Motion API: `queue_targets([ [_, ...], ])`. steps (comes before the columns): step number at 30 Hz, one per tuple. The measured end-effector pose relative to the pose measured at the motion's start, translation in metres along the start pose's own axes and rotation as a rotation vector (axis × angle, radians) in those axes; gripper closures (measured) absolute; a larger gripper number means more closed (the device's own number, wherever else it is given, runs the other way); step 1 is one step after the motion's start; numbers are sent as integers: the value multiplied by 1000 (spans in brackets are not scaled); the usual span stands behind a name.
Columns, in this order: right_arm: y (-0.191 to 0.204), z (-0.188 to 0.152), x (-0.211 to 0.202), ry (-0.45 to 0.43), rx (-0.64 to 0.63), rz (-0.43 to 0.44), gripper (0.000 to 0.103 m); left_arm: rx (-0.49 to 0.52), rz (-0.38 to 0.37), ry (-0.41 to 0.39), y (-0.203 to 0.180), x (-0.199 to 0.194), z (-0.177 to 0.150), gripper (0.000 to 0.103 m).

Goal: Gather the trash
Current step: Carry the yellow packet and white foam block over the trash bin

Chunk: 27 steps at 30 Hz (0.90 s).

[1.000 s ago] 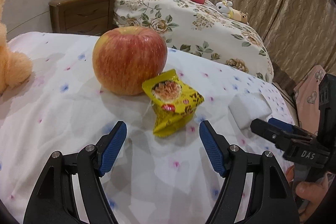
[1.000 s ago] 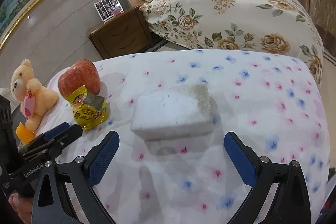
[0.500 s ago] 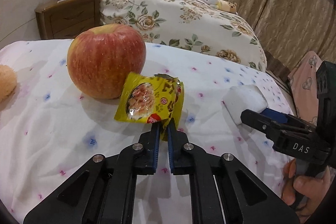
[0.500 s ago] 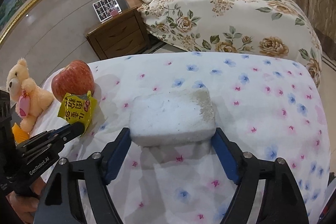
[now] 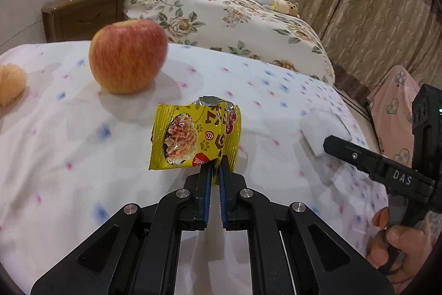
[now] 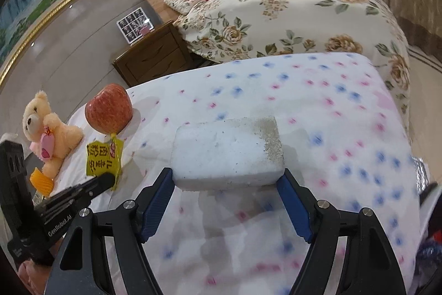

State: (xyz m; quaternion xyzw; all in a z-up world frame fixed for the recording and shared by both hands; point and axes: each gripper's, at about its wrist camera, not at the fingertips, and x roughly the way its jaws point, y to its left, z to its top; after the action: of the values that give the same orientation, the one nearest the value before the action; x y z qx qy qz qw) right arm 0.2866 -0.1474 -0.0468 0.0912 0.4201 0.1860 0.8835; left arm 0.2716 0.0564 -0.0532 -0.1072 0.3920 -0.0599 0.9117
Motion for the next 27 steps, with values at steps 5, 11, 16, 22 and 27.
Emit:
queue_targets([
  [5,-12,-15,-24,-20,36,-5,26,-2,-33,11,-16,-11,-16,98],
  [11,-27,-32,-50,-44,85,-7,26,21,-70,17,-42,-24,-31,98],
  [16,-37,-44,-67,-54,104,-13,26,55,-90,27,-65,-30,-42,98],
  [22,-49,-55,-89,-78,122,-27,26,85,-105,32,-86,-37,-52,98],
  [27,-58,-63,-103,-96,140,-33,26,116,-115,34,-103,-42,-58,98],
])
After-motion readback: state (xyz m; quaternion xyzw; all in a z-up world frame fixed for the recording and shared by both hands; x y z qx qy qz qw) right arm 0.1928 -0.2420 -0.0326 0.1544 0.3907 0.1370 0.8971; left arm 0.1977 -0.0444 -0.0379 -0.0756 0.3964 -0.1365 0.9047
